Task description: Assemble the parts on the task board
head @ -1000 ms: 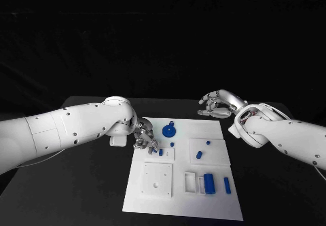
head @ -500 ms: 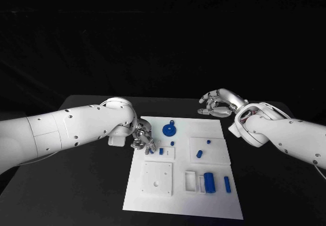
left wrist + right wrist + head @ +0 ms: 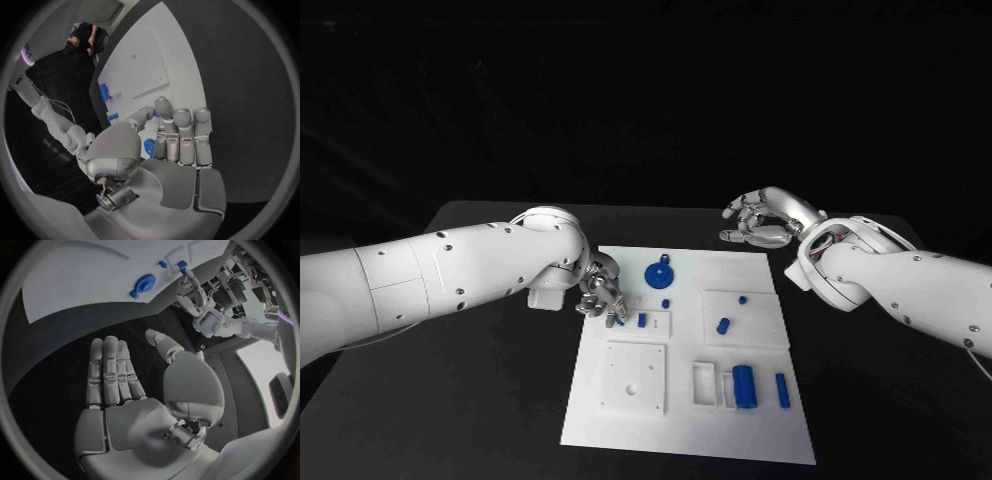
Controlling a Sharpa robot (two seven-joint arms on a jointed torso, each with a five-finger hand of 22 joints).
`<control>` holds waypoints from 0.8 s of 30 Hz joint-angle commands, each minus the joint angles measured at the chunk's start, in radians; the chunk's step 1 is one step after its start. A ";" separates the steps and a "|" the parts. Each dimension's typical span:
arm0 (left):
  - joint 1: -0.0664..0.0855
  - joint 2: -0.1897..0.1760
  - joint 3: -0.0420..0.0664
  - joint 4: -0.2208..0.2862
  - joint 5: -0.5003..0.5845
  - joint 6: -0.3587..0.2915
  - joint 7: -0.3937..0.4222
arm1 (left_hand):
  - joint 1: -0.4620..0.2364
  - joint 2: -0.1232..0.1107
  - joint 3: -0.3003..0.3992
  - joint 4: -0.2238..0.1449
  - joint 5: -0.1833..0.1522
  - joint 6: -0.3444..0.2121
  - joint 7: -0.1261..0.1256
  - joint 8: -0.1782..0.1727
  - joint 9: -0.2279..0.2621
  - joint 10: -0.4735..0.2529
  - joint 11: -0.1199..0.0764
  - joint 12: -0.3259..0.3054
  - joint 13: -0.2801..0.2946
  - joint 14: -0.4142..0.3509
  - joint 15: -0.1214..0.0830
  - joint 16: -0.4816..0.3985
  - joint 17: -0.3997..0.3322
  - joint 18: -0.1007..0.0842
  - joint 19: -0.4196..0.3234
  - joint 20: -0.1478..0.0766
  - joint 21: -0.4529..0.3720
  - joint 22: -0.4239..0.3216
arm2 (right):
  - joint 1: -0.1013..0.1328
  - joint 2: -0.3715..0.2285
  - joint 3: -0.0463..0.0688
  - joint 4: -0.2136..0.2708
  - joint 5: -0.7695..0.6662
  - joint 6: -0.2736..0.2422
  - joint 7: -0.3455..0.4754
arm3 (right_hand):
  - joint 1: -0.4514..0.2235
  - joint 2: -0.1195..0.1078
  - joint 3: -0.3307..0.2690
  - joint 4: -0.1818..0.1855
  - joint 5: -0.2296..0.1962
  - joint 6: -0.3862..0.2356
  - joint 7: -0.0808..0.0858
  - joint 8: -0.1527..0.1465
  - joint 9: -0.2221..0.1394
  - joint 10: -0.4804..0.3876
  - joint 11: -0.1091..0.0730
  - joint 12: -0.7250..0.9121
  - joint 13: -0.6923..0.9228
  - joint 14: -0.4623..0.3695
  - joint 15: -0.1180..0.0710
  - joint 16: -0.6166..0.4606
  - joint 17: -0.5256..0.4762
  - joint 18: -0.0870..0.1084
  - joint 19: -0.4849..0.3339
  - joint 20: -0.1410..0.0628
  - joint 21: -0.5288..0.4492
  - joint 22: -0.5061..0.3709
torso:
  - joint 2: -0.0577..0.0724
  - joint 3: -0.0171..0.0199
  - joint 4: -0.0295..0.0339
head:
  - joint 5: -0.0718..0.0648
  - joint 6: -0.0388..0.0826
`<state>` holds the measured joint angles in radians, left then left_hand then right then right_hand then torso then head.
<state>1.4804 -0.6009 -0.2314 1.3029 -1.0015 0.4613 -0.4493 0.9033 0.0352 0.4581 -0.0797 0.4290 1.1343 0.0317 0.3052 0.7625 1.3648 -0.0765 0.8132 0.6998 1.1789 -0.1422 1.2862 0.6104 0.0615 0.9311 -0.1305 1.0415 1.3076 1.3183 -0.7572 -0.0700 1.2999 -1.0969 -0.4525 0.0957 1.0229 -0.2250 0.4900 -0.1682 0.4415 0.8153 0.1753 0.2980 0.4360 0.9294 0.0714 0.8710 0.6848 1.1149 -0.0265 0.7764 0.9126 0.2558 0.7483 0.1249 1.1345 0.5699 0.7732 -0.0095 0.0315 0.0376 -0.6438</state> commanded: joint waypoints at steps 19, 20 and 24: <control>0.003 0.009 -0.007 0.002 -0.003 0.005 0.007 | -0.006 0.007 0.189 -0.194 0.004 0.005 -0.004 0.006 0.003 -0.002 -0.006 0.008 0.001 0.004 -0.004 0.005 0.001 -0.011 0.000 -0.108 0.008 0.020 | -0.001 0.002 0.000 0.000 -0.002 0.013 0.009 | -0.009 -0.001 -0.004 0.001 0.007 -0.001 0.006 0.007 -0.001 -0.007 0.001 0.005 -0.003 0.006 0.001 -0.005 0.002 0.006 -0.001 0.010 -0.006 0.002 | 0.000 0.0006 -0.0002 | 0.000 0.000; 0.003 0.009 -0.007 0.002 -0.003 0.006 0.007 | -0.006 0.007 0.189 -0.194 0.004 0.005 -0.004 0.006 0.003 -0.002 -0.006 0.008 0.001 0.004 -0.004 0.005 0.001 -0.011 0.000 -0.108 0.008 0.020 | -0.001 0.002 0.000 0.000 -0.002 0.013 0.009 | -0.009 -0.001 -0.004 0.001 0.007 -0.001 0.006 0.007 -0.001 -0.007 0.001 0.005 -0.003 0.006 0.001 -0.005 0.002 0.006 -0.001 0.010 -0.006 0.002 | 0.000 0.0007 0.0000 | 0.000 0.000; 0.003 0.010 -0.007 0.002 -0.003 0.010 0.008 | -0.006 0.007 0.189 -0.195 0.004 0.005 -0.004 0.006 0.004 -0.002 -0.007 0.008 0.001 0.004 -0.004 0.005 0.001 -0.010 0.000 -0.108 0.009 0.020 | -0.001 0.003 0.000 -0.001 -0.002 0.013 0.009 | -0.009 -0.001 -0.005 0.001 0.007 -0.001 0.006 0.007 -0.001 -0.008 0.001 0.006 -0.003 0.006 0.001 -0.005 0.002 0.006 -0.001 0.010 -0.006 0.003 | 0.000 0.0007 -0.0004 | 0.000 0.000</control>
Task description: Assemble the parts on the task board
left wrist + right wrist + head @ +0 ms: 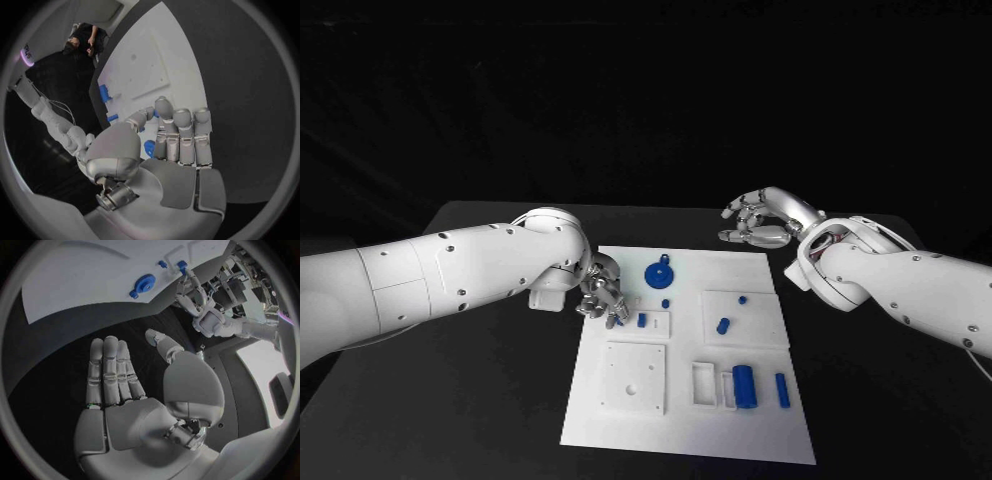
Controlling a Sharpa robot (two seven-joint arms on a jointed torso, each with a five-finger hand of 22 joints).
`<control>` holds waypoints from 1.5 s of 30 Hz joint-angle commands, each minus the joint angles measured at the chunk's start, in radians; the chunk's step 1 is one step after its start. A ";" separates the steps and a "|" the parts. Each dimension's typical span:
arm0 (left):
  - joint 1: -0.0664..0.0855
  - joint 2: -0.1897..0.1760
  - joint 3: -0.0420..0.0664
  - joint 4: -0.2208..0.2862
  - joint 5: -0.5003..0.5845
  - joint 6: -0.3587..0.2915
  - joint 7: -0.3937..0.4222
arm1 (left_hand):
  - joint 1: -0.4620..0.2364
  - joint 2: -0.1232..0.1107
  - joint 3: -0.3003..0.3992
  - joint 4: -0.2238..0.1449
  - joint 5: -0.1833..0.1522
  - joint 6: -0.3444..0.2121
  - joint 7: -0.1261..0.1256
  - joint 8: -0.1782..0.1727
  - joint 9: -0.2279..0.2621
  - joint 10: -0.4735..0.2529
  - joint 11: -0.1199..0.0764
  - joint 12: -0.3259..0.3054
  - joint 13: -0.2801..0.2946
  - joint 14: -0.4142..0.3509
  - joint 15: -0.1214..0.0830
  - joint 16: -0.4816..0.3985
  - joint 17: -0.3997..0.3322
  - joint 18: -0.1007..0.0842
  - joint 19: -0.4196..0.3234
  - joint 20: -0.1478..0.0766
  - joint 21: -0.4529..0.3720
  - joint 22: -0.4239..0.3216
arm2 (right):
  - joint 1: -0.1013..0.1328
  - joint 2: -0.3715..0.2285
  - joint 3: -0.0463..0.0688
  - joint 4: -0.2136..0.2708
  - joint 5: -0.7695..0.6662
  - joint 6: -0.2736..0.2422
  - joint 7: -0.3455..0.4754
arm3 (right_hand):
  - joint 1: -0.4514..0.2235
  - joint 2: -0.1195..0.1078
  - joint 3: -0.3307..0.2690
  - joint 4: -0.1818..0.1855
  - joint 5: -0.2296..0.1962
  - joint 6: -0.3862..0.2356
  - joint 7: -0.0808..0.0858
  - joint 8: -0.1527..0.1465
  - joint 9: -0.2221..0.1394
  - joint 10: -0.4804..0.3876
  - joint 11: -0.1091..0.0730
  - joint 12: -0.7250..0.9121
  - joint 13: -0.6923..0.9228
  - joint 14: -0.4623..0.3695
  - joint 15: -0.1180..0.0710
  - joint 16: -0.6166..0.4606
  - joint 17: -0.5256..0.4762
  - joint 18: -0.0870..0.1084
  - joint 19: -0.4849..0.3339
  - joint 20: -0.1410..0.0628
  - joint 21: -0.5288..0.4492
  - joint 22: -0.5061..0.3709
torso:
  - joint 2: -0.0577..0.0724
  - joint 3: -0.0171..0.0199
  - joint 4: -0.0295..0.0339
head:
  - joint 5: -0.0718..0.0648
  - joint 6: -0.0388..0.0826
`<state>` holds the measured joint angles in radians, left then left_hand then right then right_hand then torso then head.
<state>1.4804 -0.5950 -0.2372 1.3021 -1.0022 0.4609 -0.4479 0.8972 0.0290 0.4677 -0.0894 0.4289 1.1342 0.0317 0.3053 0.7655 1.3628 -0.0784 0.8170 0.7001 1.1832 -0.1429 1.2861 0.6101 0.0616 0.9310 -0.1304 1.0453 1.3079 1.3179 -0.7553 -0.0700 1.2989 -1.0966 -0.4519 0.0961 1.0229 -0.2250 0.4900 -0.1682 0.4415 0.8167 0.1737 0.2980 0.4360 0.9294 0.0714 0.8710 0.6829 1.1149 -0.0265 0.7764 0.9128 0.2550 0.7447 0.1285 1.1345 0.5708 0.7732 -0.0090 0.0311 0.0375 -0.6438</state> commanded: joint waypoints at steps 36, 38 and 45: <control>0.003 0.014 0.000 -0.018 0.040 0.069 0.019 | 0.004 0.010 0.183 -0.193 0.015 0.009 -0.008 0.008 0.012 0.005 -0.008 0.012 0.003 0.005 -0.003 0.014 0.004 -0.008 0.003 -0.107 0.013 0.020 | -0.002 0.004 0.000 -0.002 -0.002 0.013 0.009 | -0.010 -0.002 -0.006 0.001 0.007 -0.003 0.007 0.007 -0.001 -0.008 0.001 0.008 -0.004 0.006 0.001 -0.006 0.002 0.007 0.003 0.007 -0.007 0.003 | 0.000 -0.0001 0.0005 | -0.001 0.001; 0.003 0.014 0.000 -0.020 0.045 0.069 0.018 | 0.004 0.009 0.184 -0.193 0.015 0.009 -0.008 0.008 0.013 0.005 -0.009 0.013 0.003 0.005 -0.003 0.015 0.004 -0.008 0.003 -0.107 0.013 0.020 | -0.002 0.004 0.000 -0.002 -0.002 0.013 0.009 | -0.010 -0.002 -0.006 0.001 0.007 -0.003 0.007 0.007 -0.001 -0.009 0.001 0.008 -0.004 0.006 0.001 -0.006 0.002 0.007 0.003 0.007 -0.007 0.003 | 0.000 -0.0002 0.0004 | -0.001 0.001; 0.003 0.014 0.000 -0.023 0.046 0.070 0.018 | 0.005 0.008 0.184 -0.194 0.016 0.009 -0.008 0.008 0.014 0.005 -0.009 0.013 0.003 0.005 -0.003 0.016 0.004 -0.007 0.003 -0.107 0.014 0.020 | -0.002 0.005 0.000 -0.003 -0.001 0.013 0.009 | -0.010 -0.002 -0.006 0.001 0.008 -0.003 0.007 0.007 -0.001 -0.009 0.001 0.008 -0.005 0.006 0.001 -0.006 0.002 0.007 0.003 0.007 -0.007 0.004 | 0.000 -0.0005 0.0002 | -0.001 0.000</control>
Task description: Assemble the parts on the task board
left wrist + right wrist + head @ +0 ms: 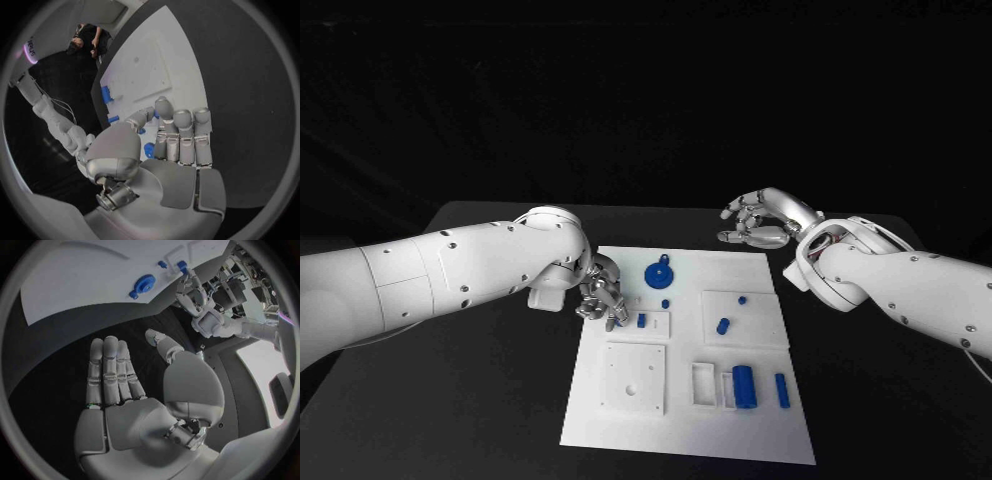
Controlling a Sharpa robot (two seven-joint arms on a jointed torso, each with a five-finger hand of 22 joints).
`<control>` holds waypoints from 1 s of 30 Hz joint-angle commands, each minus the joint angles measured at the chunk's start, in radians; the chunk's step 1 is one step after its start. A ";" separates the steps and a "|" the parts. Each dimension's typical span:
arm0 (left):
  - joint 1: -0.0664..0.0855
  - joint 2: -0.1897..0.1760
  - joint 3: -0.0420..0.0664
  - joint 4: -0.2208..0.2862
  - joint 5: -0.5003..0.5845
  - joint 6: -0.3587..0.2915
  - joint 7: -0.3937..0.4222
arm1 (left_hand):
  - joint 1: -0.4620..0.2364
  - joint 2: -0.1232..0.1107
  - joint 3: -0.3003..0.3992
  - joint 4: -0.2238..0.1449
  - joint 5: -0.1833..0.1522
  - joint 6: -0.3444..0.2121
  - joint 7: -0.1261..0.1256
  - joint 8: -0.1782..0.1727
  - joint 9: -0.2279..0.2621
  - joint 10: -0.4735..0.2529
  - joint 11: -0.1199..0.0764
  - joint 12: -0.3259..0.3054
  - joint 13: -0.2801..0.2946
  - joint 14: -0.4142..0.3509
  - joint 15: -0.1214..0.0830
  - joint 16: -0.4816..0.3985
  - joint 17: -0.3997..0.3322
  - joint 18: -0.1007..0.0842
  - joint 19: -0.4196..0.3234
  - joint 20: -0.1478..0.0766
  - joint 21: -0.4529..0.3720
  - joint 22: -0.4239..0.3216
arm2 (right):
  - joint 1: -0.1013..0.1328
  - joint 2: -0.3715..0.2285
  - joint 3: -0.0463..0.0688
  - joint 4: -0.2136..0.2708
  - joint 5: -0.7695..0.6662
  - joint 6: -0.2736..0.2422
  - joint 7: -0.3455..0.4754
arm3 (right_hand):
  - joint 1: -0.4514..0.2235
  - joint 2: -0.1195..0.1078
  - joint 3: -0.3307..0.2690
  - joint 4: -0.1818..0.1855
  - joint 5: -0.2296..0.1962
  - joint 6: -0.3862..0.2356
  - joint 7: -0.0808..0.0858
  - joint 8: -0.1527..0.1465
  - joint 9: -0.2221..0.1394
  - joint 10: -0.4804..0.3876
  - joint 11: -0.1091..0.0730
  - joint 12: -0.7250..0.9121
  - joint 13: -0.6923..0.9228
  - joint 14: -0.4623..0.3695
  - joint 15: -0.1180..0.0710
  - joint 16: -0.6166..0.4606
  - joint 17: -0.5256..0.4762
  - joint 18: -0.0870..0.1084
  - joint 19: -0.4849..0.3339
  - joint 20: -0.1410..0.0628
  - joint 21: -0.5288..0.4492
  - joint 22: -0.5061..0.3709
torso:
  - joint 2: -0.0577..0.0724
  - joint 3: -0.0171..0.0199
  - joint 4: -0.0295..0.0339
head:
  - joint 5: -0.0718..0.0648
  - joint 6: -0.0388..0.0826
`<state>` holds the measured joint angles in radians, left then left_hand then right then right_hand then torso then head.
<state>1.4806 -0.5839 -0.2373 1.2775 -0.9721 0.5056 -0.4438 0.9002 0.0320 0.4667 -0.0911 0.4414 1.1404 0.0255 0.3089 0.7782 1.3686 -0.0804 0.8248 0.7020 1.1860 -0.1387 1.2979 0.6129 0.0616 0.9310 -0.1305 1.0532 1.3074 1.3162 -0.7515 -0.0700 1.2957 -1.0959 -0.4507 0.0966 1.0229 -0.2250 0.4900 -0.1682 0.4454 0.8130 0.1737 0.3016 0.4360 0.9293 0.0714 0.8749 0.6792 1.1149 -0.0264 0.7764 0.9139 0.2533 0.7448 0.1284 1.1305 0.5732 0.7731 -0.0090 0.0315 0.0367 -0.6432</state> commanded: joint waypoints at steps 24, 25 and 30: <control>0.003 0.030 0.000 -0.041 0.012 0.005 -0.006 | 0.000 0.009 0.185 -0.187 -0.002 0.000 -0.001 0.002 0.006 -0.003 -0.006 0.007 0.001 0.000 -0.008 0.005 0.001 -0.007 0.003 -0.106 0.009 0.020 | -0.001 0.001 0.000 0.001 -0.002 0.014 0.009 | -0.010 -0.002 -0.007 0.002 0.004 0.001 0.007 0.004 -0.001 -0.009 0.001 0.005 -0.003 0.006 0.001 -0.006 0.001 0.009 0.003 0.008 -0.004 0.002 | 0.000 -0.0003 -0.0003 | 0.001 0.001; 0.003 0.033 0.000 -0.044 0.012 0.008 -0.007 | 0.000 0.009 0.185 -0.187 -0.003 0.000 -0.001 0.002 0.006 -0.004 -0.006 0.007 0.001 0.000 -0.008 0.005 0.001 -0.007 0.003 -0.106 0.009 0.020 | -0.001 0.001 0.000 0.002 -0.002 0.014 0.009 | -0.010 -0.002 -0.007 0.002 0.004 0.001 0.007 0.004 -0.001 -0.009 0.001 0.006 -0.003 0.006 0.001 -0.006 0.001 0.009 0.003 0.008 -0.004 0.002 | 0.000 -0.0003 -0.0003 | 0.001 0.001; 0.002 0.054 0.000 -0.067 0.017 0.019 -0.005 | 0.000 0.009 0.186 -0.187 -0.007 -0.002 -0.001 0.001 0.008 -0.004 -0.006 0.007 0.000 0.000 -0.009 0.005 0.000 -0.006 0.003 -0.106 0.010 0.020 | -0.001 0.002 0.000 0.002 -0.002 0.014 0.009 | -0.010 -0.002 -0.007 0.002 0.004 0.001 0.007 0.004 -0.001 -0.009 0.001 0.006 -0.003 0.006 0.001 -0.007 0.002 0.009 0.003 0.008 -0.004 0.002 | 0.000 -0.0001 -0.0007 | 0.001 -0.001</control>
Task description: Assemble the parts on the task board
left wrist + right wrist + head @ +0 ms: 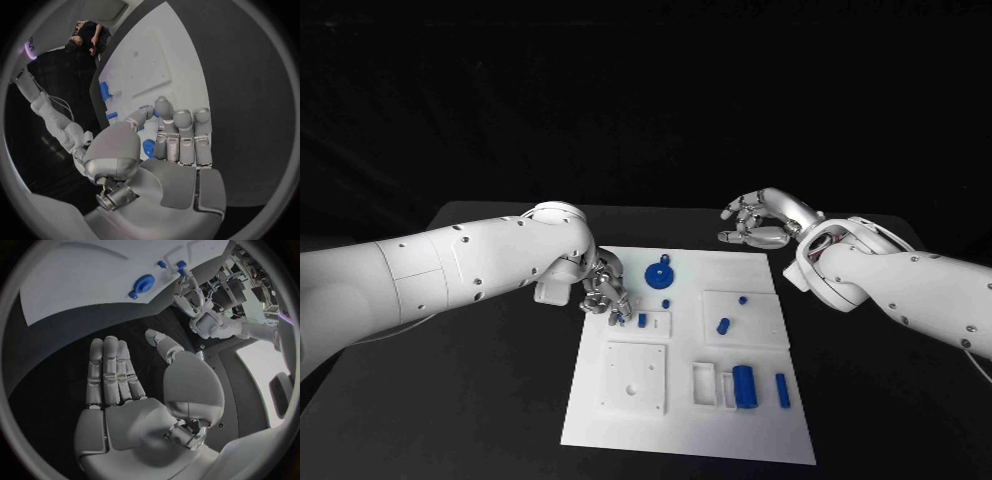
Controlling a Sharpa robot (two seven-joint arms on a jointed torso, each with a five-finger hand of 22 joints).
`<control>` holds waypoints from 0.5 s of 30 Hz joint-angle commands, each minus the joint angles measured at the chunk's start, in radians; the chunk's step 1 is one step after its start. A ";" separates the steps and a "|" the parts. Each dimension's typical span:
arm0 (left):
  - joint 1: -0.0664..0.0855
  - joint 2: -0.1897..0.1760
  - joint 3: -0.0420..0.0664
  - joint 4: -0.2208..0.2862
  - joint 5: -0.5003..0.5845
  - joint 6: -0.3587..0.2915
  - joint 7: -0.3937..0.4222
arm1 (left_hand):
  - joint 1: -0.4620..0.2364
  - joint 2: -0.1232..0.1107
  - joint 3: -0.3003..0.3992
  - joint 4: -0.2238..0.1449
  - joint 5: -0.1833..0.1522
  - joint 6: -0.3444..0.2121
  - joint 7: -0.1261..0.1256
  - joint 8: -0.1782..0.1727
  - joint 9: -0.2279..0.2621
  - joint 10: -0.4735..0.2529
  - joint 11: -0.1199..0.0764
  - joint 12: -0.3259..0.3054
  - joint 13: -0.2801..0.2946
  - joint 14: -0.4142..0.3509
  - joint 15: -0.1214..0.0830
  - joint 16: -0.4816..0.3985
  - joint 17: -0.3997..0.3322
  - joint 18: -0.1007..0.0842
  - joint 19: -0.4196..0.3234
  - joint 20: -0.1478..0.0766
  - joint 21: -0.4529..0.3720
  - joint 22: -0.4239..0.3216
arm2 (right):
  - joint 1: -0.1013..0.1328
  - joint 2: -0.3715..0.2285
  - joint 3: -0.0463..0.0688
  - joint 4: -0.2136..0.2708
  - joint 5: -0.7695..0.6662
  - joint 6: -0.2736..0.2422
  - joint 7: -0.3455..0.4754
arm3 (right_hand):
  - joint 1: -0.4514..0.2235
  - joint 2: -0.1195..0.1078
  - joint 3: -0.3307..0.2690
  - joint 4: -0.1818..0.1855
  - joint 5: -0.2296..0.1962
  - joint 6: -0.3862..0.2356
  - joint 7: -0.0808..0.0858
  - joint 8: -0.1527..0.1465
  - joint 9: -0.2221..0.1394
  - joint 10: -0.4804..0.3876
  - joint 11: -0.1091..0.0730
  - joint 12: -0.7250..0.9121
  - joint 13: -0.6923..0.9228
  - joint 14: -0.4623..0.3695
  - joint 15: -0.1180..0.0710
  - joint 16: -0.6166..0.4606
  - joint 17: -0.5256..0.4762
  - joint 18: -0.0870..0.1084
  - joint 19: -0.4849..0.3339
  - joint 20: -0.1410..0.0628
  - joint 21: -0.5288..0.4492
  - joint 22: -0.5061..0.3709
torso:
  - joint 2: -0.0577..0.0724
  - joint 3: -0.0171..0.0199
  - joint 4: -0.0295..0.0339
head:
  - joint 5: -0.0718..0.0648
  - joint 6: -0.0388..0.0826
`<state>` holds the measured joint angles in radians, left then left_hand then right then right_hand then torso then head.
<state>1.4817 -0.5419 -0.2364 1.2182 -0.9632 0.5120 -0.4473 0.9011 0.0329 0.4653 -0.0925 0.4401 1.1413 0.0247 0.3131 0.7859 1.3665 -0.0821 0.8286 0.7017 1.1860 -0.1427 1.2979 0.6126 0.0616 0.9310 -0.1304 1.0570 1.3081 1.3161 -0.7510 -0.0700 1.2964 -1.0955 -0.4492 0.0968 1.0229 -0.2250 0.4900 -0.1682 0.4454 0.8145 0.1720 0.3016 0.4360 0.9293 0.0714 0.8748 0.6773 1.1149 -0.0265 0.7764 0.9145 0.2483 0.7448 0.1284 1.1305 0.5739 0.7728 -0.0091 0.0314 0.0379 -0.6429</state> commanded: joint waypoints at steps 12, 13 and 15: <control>-0.004 0.015 -0.001 -0.014 0.012 0.034 0.003 | 0.001 0.009 0.188 -0.186 -0.007 -0.004 0.000 -0.004 0.002 -0.003 -0.004 0.004 0.001 -0.001 -0.005 0.005 0.000 -0.006 0.002 -0.106 0.007 0.019 | 0.000 0.000 0.000 0.004 -0.002 0.014 0.008 | -0.009 -0.002 -0.007 0.002 0.004 -0.001 0.009 0.004 -0.001 -0.010 0.001 0.006 -0.002 0.006 0.001 -0.007 0.001 0.014 0.003 0.008 -0.004 0.002 | 0.000 0.0005 -0.0004 | -0.002 -0.004; -0.004 0.014 -0.001 -0.015 0.012 0.033 0.003 | 0.001 0.008 0.188 -0.187 -0.007 -0.004 0.000 -0.004 0.002 -0.003 -0.004 0.005 0.001 -0.001 -0.005 0.006 0.000 -0.006 0.002 -0.106 0.007 0.019 | 0.000 0.001 0.000 0.004 -0.002 0.014 0.009 | -0.009 -0.002 -0.007 0.002 0.004 -0.001 0.009 0.004 -0.001 -0.010 0.001 0.006 -0.002 0.006 0.001 -0.007 0.001 0.014 0.003 0.008 -0.004 0.002 | 0.000 0.0003 0.0004 | -0.003 -0.003; -0.004 0.015 -0.001 -0.018 0.012 0.030 0.004 | 0.002 0.008 0.188 -0.187 -0.006 -0.004 0.000 -0.004 0.003 -0.003 -0.004 0.005 0.001 -0.001 -0.005 0.006 0.000 -0.006 0.002 -0.106 0.007 0.019 | 0.000 0.001 0.000 0.004 -0.002 0.014 0.009 | -0.009 -0.002 -0.007 0.002 0.004 -0.001 0.009 0.004 -0.001 -0.010 0.001 0.006 -0.002 0.006 0.001 -0.007 0.001 0.014 0.003 0.008 -0.004 0.002 | 0.000 0.0000 -0.0001 | -0.003 -0.003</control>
<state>1.4820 -0.5315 -0.2354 1.2009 -0.9581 0.5315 -0.4500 0.8995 0.0312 0.4652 -0.0926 0.4361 1.1413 0.0246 0.3137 0.7875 1.3667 -0.0816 0.8286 0.7015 1.1858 -0.1422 1.2978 0.6124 0.0616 0.9310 -0.1304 1.0570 1.3079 1.3161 -0.7509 -0.0700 1.2984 -1.0954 -0.4482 0.0968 1.0229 -0.2250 0.4872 -0.1654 0.4454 0.8138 0.1769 0.3016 0.4360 0.9257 0.0751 0.8748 0.6764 1.1149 -0.0265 0.7764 0.9143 0.2479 0.7448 0.1284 1.1305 0.5747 0.7735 -0.0088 0.0306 0.0356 -0.6467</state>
